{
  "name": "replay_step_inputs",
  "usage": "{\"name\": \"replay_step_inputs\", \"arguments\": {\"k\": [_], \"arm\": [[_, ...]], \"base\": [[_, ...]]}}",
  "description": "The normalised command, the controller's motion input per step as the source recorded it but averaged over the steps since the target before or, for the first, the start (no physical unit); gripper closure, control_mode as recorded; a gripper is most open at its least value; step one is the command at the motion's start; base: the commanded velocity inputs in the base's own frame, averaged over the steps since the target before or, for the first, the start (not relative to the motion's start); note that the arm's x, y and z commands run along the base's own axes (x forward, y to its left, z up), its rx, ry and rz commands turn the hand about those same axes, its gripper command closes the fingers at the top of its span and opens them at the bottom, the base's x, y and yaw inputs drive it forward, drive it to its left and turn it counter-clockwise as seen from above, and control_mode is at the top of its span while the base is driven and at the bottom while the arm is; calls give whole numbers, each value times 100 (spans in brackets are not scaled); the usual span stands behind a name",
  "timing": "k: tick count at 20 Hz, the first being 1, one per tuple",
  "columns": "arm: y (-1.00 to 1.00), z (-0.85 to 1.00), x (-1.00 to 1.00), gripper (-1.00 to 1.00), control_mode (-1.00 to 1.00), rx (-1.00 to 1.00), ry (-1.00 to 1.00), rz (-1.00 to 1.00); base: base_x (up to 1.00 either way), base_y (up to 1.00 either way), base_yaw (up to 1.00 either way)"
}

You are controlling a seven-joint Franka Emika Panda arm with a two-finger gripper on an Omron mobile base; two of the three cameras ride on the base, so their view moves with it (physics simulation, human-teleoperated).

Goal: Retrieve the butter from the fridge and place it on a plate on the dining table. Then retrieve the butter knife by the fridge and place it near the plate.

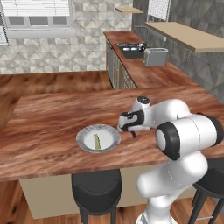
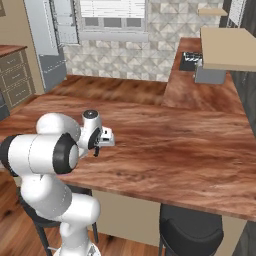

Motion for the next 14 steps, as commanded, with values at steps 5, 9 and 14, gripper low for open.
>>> {"name": "replay_step_inputs", "arguments": {"k": [5, 9, 14], "arm": [[0, -21, 27, 100, -100, 0, 0, 1], [0, -26, 21, 100, -100, 0, 1, 0], [0, -21, 18, 100, -100, 0, 7, 0]], "base": [[0, 0, 0], [0, 0, 0], [0, 0, 0]]}}
